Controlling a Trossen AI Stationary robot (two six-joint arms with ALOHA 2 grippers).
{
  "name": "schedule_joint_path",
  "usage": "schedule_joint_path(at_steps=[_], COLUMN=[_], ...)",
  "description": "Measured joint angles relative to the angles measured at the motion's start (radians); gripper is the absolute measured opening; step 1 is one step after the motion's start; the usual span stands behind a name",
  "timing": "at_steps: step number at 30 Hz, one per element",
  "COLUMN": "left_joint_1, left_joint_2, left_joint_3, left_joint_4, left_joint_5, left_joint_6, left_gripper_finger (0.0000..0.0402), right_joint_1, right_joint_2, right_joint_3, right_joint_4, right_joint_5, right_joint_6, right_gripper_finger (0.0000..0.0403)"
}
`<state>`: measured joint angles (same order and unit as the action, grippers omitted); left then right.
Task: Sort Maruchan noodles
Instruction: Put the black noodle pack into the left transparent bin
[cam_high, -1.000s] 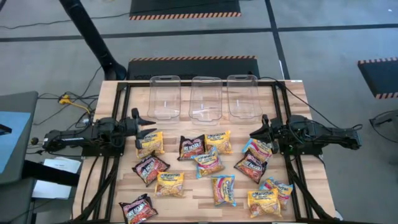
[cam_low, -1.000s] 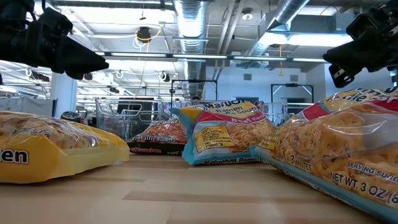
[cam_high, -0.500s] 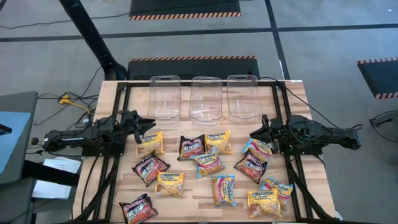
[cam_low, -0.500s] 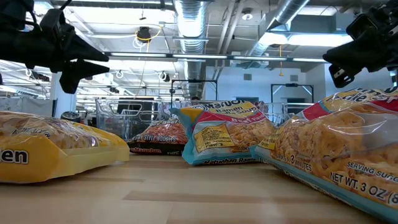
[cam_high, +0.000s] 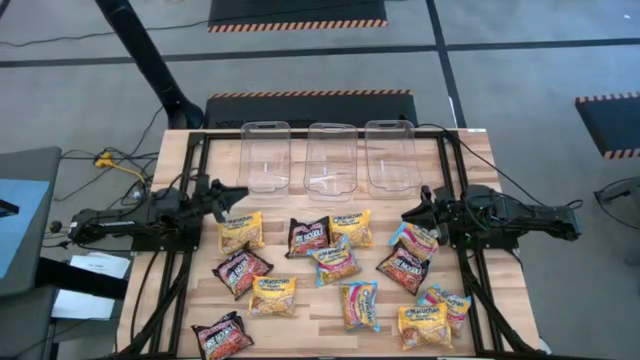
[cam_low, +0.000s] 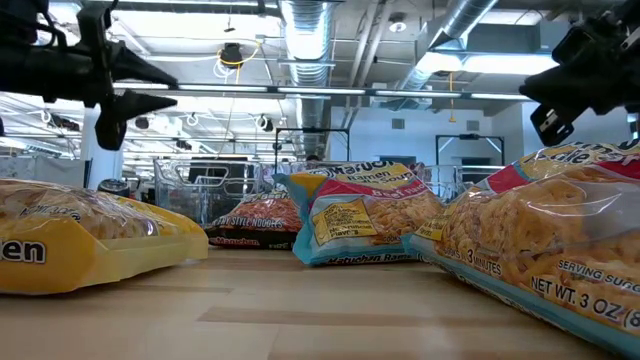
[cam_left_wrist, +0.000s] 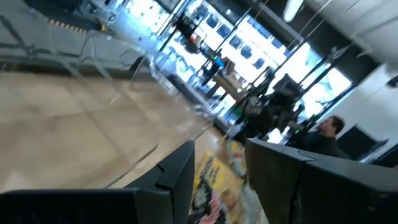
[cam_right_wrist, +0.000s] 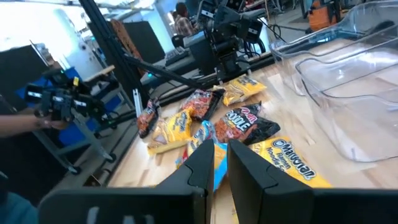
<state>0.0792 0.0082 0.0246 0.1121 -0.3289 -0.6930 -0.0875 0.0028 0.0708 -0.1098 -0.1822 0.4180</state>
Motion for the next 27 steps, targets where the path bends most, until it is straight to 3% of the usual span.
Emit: schedule_joint_path(at_steps=[6,15,20,27], left_joint_1=[0.0,0.0,0.0,0.0], left_joint_2=[0.0,0.0,0.023,0.168], left_joint_3=[0.005,0.109,0.194,0.357], left_joint_4=[0.111,0.098,0.05,0.025], left_joint_5=[0.003,0.009,0.001,0.01], left_joint_6=[0.007,0.035,0.034,0.136], left_gripper_finger=[0.013,0.013,0.013,0.013], right_joint_1=[0.0,0.0,0.0,0.0], right_joint_2=[0.0,0.0,0.0,0.0], right_joint_3=[0.0,0.0,0.0,0.0], right_joint_4=[0.046,0.073,0.224,0.406], right_joint_5=[0.0,0.0,0.0,0.0], right_joint_6=[0.004,0.027,0.027,0.027], right_gripper_finger=[0.0069,0.0069,0.0069,0.0069])
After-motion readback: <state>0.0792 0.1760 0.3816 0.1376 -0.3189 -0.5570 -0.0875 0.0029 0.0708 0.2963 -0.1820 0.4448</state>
